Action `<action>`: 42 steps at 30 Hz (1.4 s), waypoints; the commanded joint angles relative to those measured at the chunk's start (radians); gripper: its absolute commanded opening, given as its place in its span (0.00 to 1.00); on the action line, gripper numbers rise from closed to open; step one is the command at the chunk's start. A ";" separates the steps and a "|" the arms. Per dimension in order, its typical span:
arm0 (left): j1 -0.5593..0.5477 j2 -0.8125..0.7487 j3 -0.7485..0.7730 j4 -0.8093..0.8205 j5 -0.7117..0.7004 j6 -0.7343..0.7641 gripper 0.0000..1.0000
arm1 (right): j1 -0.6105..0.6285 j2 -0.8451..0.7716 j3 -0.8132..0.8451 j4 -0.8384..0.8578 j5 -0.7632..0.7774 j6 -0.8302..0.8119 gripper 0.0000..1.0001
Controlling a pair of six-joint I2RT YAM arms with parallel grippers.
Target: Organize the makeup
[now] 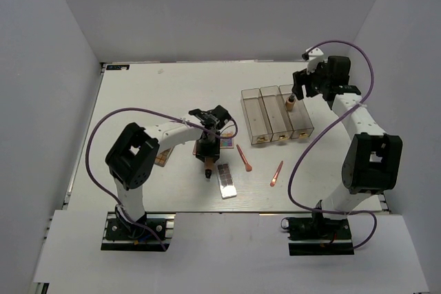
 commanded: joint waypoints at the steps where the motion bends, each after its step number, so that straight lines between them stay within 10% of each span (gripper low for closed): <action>1: -0.013 -0.078 0.086 -0.033 -0.011 -0.008 0.26 | -0.026 -0.073 -0.029 0.032 -0.035 0.021 0.77; 6: -0.013 -0.133 0.224 0.022 0.138 0.085 0.18 | -0.032 -0.133 -0.081 0.035 -0.102 0.047 0.69; 12: -0.013 -0.064 0.399 0.264 0.373 0.188 0.13 | -0.049 -0.202 -0.170 0.094 -0.081 0.122 0.04; 30: -0.032 0.433 0.571 1.274 0.596 -0.203 0.14 | -0.118 -0.378 -0.319 0.155 -0.012 0.220 0.04; 42: -0.050 0.557 0.606 1.443 0.565 -0.362 0.19 | -0.139 -0.403 -0.368 0.160 -0.026 0.233 0.04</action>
